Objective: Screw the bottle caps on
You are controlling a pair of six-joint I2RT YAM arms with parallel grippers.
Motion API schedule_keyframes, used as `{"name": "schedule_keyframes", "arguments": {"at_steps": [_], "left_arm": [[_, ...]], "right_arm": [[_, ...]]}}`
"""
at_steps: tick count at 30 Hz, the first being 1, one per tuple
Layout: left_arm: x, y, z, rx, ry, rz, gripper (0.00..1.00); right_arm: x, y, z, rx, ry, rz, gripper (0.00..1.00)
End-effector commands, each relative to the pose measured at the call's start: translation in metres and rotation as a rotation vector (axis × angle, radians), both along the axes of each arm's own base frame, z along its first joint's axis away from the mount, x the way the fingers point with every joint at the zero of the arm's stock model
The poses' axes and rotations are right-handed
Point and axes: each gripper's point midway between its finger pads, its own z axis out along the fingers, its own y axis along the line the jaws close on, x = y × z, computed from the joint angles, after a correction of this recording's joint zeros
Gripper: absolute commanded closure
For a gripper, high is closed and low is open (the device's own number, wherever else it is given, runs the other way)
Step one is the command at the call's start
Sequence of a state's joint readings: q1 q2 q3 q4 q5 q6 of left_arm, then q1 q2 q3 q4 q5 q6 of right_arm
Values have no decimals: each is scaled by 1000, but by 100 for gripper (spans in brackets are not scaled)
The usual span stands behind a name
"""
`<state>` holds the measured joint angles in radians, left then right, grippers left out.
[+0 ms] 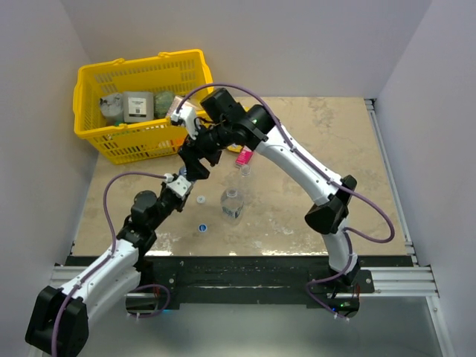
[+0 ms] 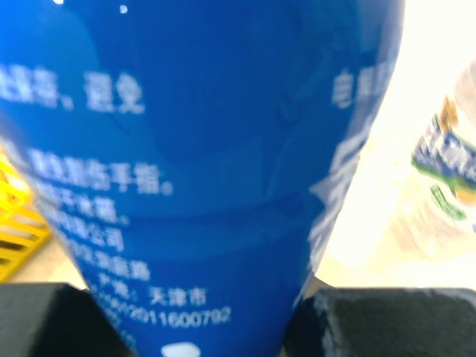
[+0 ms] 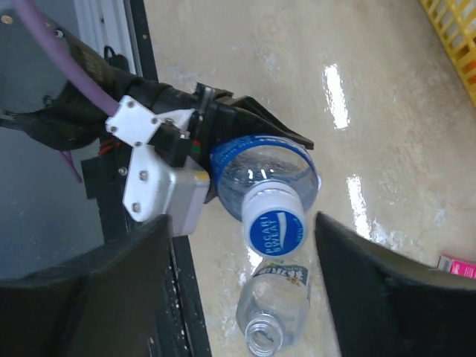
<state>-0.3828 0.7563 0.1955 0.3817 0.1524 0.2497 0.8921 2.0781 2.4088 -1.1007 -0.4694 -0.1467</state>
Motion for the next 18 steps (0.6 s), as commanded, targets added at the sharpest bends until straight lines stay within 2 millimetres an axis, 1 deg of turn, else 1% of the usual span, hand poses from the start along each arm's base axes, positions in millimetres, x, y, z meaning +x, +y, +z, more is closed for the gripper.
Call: {"name": "schedule_keyframes", "arguments": {"at_steps": [1, 2, 3, 4, 5, 6, 7, 8, 9, 10, 12, 13, 15, 16, 18], "left_arm": [[13, -6, 35, 11, -88, -19, 100], [11, -8, 30, 46, -75, -52, 100], [6, -15, 29, 54, -73, -107, 100], [3, -18, 30, 65, -80, -135, 100], [-1, -18, 30, 71, -79, -163, 100], [-11, -30, 30, 71, -83, -259, 100], [-16, -33, 32, 80, -91, -298, 100], [-21, -34, 33, 96, -98, -328, 100], [-28, -40, 34, 96, -98, -389, 100], [-32, -43, 34, 106, -96, -417, 100], [-40, -48, 36, 116, -80, -477, 100], [-42, -49, 36, 123, -75, -495, 100], [-47, -53, 39, 133, -61, -539, 100], [-47, -54, 44, 137, -72, -548, 100], [-47, -55, 48, 135, -77, -554, 100]], "right_arm": [[18, -40, 78, 151, -175, -16, 6], [15, -45, 85, 184, -195, 33, 6], [8, -57, 113, 240, -296, 62, 6], [10, -62, 99, 204, -381, 136, 7], [4, -66, 104, 213, -443, 185, 7], [-5, -74, 118, 240, -531, 228, 10], [-9, -71, 102, 200, -612, 314, 12], [-12, -73, 99, 180, -671, 357, 14], [-16, -74, 92, 153, -711, 408, 17], [-27, -75, 86, 130, -805, 522, 20], [-39, -77, 73, 97, -851, 626, 23], [-48, -74, 67, 87, -908, 718, 24], [-58, -76, 56, 70, -923, 805, 25], [-64, -75, 50, 66, -953, 871, 26], [-71, -75, 42, 60, -954, 930, 28]]}}
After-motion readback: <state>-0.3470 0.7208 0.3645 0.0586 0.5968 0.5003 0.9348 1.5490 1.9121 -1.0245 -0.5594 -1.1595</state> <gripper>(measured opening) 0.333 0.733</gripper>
